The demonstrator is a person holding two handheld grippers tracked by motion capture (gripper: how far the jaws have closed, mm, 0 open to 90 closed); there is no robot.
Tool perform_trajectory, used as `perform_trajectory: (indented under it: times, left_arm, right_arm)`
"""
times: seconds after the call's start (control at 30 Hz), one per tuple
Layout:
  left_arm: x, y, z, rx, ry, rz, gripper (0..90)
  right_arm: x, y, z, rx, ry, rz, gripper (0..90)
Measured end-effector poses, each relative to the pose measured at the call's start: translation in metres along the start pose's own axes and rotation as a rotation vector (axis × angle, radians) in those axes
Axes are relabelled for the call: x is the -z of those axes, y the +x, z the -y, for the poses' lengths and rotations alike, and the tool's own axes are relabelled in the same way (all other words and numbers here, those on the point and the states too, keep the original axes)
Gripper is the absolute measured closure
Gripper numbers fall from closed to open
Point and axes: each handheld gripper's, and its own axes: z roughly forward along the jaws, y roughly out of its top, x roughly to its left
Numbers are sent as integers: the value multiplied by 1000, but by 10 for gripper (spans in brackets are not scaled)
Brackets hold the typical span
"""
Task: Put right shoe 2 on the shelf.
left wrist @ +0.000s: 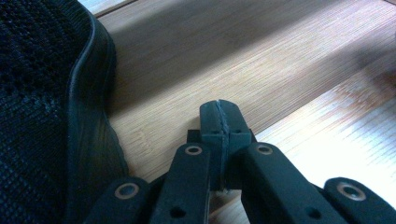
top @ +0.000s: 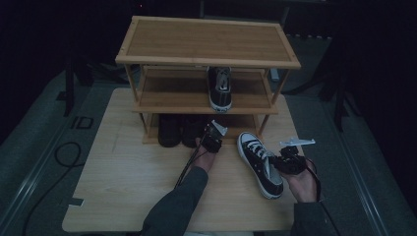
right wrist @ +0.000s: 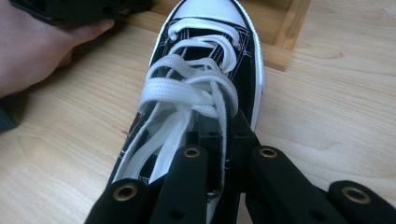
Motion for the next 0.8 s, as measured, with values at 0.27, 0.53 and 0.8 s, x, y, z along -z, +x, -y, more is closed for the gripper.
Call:
perform_trajectory:
  times: [0.27, 0.53, 0.8]
  left_arm:
    - [0, 0, 0, -2, 0, -1, 900]
    - [0, 0, 0, -1, 0, -1, 900]
    - [0, 0, 0, -2, 1, -1, 900]
  right_arm:
    - [5, -1, -7, 60, -5, -57, 884]
    - [13, -3, -15, 98, 1, -77, 884]
    - [25, -11, -25, 145, -5, -108, 883]
